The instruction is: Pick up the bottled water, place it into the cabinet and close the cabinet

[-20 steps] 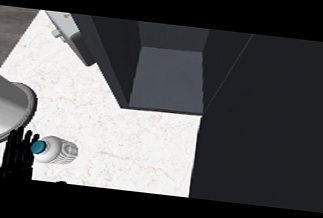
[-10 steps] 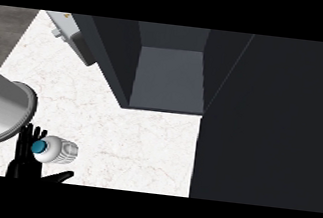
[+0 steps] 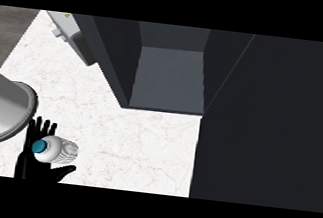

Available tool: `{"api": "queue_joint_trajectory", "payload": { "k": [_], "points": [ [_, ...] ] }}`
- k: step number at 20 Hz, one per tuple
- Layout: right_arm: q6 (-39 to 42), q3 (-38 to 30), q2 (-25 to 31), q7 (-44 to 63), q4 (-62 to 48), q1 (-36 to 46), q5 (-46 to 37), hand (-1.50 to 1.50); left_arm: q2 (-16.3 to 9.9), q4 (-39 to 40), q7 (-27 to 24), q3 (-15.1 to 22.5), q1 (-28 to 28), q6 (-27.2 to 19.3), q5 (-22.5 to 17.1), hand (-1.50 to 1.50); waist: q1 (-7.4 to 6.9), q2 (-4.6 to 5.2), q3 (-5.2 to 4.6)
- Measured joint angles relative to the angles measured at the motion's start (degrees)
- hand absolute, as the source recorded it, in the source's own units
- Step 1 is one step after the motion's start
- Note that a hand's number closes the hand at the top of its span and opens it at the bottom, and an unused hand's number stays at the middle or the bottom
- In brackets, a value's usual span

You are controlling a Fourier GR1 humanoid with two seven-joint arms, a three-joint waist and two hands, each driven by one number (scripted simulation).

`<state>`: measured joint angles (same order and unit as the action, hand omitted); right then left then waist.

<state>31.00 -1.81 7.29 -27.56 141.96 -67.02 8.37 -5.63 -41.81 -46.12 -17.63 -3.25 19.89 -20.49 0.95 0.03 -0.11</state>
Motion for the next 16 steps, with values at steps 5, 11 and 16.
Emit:
{"api": "queue_joint_trajectory", "payload": {
  "k": [5, 11, 16],
  "points": [
    [0.9, -0.8, -0.7, -0.9, -0.1, -1.1, 0.1, -1.50, 0.6, 1.2, -1.3, 0.0, -0.8, 0.8, -0.7, 1.50, -0.13, -0.07, 0.09],
    [1.3, -1.7, -0.9, 0.3, -0.2, -0.2, 0.4, -1.50, 1.3, 1.8, -1.8, 0.2, -2.3, 0.7, -1.3, 1.50, -0.35, -0.03, 0.10],
    [1.9, -1.9, -1.4, -0.1, -0.2, -1.0, 0.5, -1.50, 1.6, -1.7, -3.1, 0.1, -2.3, -1.4, -1.7, 1.50, -0.47, -0.12, 0.09]
  ]
}}
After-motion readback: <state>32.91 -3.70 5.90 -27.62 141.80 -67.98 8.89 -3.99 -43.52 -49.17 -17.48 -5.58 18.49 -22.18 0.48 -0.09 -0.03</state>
